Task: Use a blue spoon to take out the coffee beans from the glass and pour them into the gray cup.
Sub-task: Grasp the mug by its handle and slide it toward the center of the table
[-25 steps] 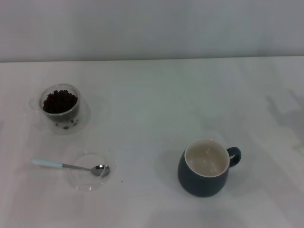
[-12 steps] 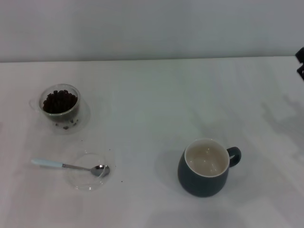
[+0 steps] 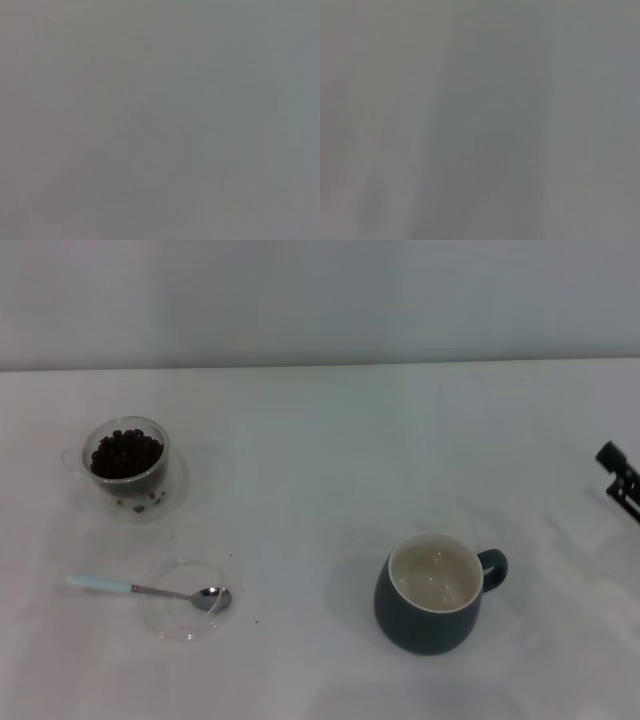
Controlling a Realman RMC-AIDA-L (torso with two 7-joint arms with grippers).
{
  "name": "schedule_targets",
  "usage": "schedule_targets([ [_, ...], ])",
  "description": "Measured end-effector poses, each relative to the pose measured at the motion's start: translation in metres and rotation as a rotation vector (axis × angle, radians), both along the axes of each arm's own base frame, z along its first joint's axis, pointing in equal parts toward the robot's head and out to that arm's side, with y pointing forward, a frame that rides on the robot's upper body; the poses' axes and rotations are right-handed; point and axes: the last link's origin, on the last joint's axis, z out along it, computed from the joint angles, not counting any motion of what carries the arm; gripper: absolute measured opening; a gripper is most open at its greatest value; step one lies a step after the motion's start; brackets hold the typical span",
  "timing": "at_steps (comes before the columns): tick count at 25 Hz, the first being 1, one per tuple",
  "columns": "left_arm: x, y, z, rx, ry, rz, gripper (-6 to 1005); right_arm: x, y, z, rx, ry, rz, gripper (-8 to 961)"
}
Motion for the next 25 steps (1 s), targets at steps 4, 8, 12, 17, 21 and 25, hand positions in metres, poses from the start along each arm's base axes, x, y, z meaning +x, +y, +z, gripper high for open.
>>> schedule_targets([
  [4,0.0,0.0,0.0,-0.001,0.001,0.0,889,0.008,-0.006,-0.003,-0.11,-0.041,-0.007,736],
  [8,0.0,0.0,0.0,-0.001,0.002,-0.001,890,0.014,0.001,-0.013,-0.226,-0.078,-0.041,736],
  [12,0.0,0.0,0.001,0.001,0.005,-0.003,890,0.019,0.01,-0.024,-0.309,-0.12,-0.093,736],
  [17,0.0,0.001,0.002,0.002,0.006,-0.004,890,0.024,0.015,-0.031,-0.341,-0.152,-0.137,735],
  [21,0.001,0.001,0.002,0.005,0.007,-0.006,890,0.027,0.017,-0.035,-0.368,-0.162,-0.159,735],
  [25,0.002,0.004,0.003,0.006,0.007,-0.012,890,0.025,0.019,-0.042,-0.394,-0.166,-0.164,735],
])
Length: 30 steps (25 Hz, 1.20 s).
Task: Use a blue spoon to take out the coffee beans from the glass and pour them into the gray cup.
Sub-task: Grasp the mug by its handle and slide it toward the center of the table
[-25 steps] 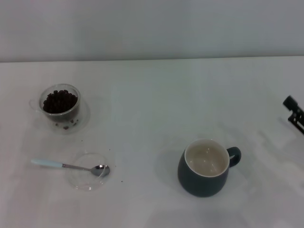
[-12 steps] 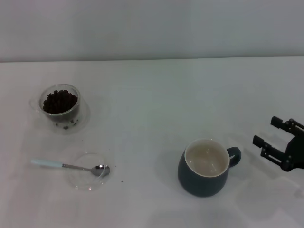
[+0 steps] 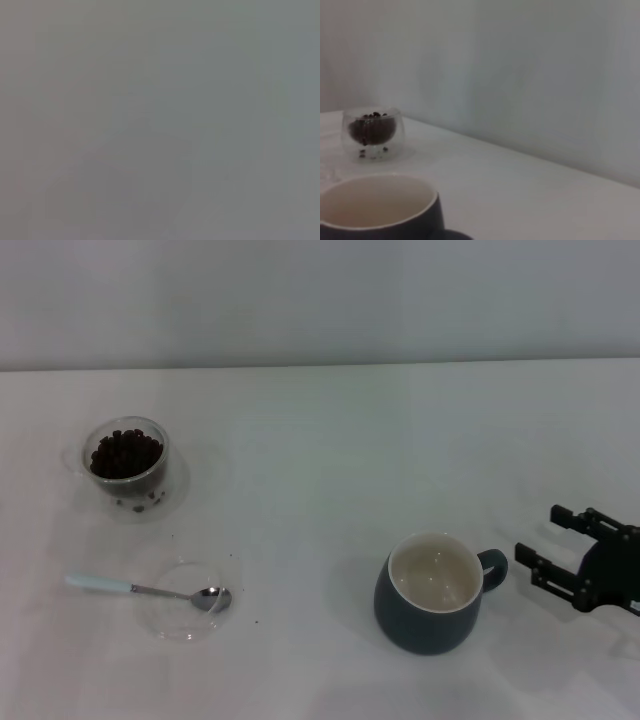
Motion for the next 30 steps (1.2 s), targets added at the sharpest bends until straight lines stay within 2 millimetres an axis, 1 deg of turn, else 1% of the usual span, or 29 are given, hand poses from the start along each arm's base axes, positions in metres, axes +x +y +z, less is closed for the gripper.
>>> schedule_targets([
  [6,0.001,0.002,0.0,0.001,0.0,-0.004,890,-0.008,0.004,-0.014,-0.036,0.0,0.01,734],
  [10,0.001,0.002,0.0,0.003,-0.001,-0.003,890,-0.011,0.006,-0.018,-0.048,-0.003,0.017,734],
  [13,0.001,0.002,0.001,0.005,-0.002,-0.002,890,-0.012,0.008,-0.019,-0.052,-0.005,0.021,734],
  [25,0.0,0.001,-0.001,0.003,-0.005,0.001,890,-0.007,0.011,-0.022,-0.041,-0.032,-0.019,733],
  [30,0.0,0.0,-0.001,0.0,-0.007,0.003,890,-0.004,0.009,-0.017,-0.006,-0.024,-0.032,733],
])
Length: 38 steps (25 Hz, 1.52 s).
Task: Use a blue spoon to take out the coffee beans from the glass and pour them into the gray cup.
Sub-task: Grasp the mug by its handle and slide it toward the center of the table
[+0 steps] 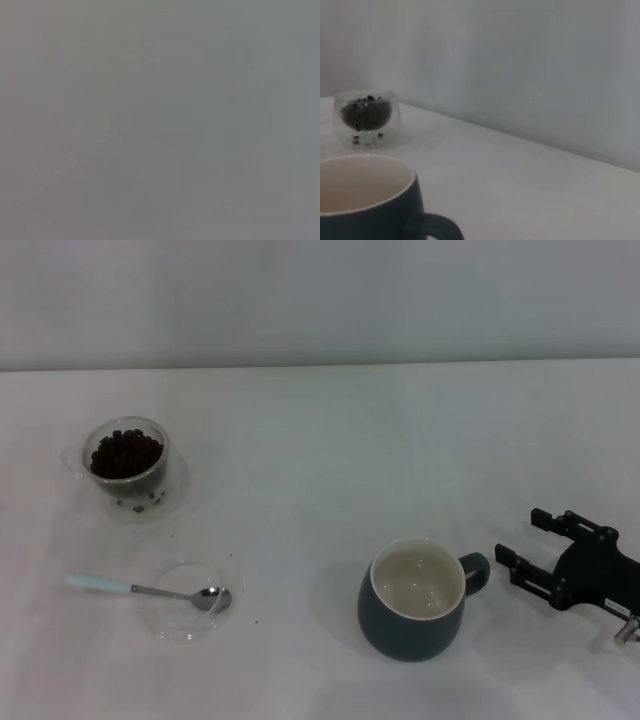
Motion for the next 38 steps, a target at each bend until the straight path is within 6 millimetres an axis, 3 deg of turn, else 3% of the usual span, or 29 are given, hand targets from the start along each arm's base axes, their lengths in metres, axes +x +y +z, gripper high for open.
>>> schedule_targets([
  [14,0.002,-0.006,-0.003,0.003,-0.005,-0.016,890,-0.012,0.01,-0.004,0.001,-0.008,0.057,711],
  [25,0.002,-0.006,-0.001,0.009,-0.003,-0.02,890,0.008,-0.029,0.026,-0.038,0.077,0.037,688],
  [30,0.005,-0.002,0.0,0.01,0.002,-0.032,890,0.008,-0.038,0.016,-0.099,0.097,0.015,626],
  [38,0.006,-0.001,0.0,0.012,0.004,-0.036,889,0.0,-0.037,0.002,-0.117,0.11,0.018,636],
])
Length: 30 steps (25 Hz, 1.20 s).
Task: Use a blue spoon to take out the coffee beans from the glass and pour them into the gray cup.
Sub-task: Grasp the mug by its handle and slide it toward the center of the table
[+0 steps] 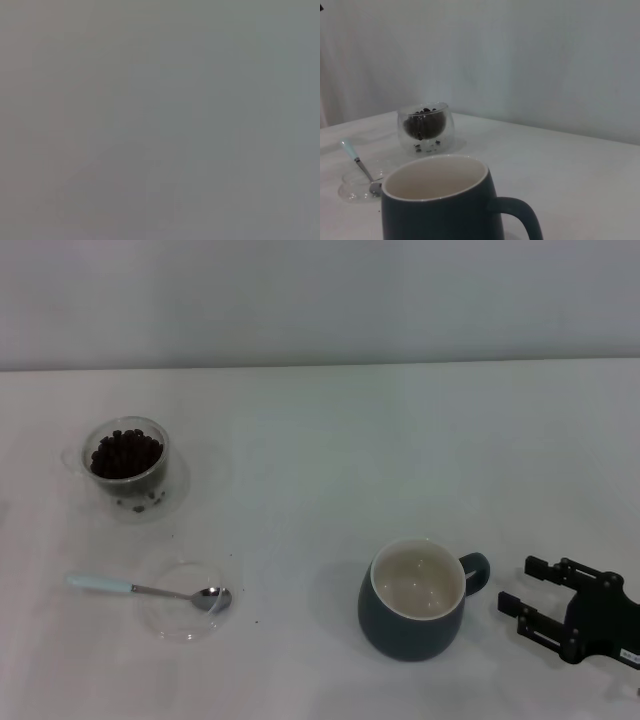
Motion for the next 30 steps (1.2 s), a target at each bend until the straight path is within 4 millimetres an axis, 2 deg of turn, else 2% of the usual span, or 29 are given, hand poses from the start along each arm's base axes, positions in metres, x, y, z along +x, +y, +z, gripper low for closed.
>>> schedule_targets([
  [22,-0.003,-0.004,0.003,0.02,0.0,0.007,889,-0.031,0.035,-0.019,-0.028,-0.003,0.093,632],
  [30,-0.003,-0.004,0.004,0.024,-0.002,0.01,889,-0.035,0.055,-0.033,-0.021,-0.087,0.076,631],
])
